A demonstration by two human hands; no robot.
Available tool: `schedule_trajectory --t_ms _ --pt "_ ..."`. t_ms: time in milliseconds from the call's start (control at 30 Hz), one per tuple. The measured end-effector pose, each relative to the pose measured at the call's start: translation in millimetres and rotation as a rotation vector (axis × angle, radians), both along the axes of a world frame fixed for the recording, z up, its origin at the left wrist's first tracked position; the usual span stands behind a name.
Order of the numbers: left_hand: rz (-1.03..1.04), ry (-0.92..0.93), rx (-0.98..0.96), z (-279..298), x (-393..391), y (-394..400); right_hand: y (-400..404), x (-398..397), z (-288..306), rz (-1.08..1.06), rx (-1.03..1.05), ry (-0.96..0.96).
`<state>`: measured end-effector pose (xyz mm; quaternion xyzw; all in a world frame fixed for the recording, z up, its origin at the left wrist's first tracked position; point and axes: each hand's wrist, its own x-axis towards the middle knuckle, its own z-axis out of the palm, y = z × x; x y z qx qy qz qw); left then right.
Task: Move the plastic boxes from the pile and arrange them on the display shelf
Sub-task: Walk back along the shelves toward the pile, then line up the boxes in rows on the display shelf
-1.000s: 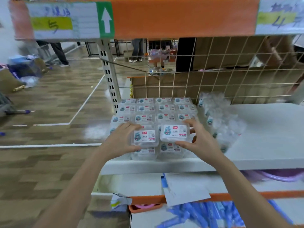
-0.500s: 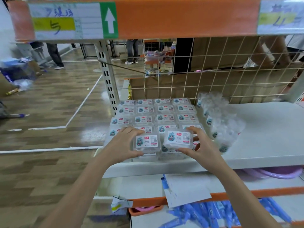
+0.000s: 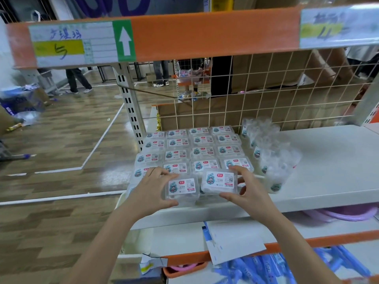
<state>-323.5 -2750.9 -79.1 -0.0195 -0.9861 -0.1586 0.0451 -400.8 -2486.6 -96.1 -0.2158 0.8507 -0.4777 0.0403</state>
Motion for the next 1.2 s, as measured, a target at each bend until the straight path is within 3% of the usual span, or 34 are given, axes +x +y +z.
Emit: schedule_trajectory --t_ms 667,1000,1200 --pt "0.022 0.132 -0.102 -9.2 9.2 -7.9 -5.2 -3.7 8.7 0.044 0.099 0.007" --pt "0.053 0.177 -0.231 -8.8 16.6 -6.6 -7.5 -11.5 1.2 0.103 0.332 0.192" --pt "0.087 0.227 -0.283 -6.5 20.8 -6.6 -14.4 -8.6 -4.5 0.091 0.305 0.223"
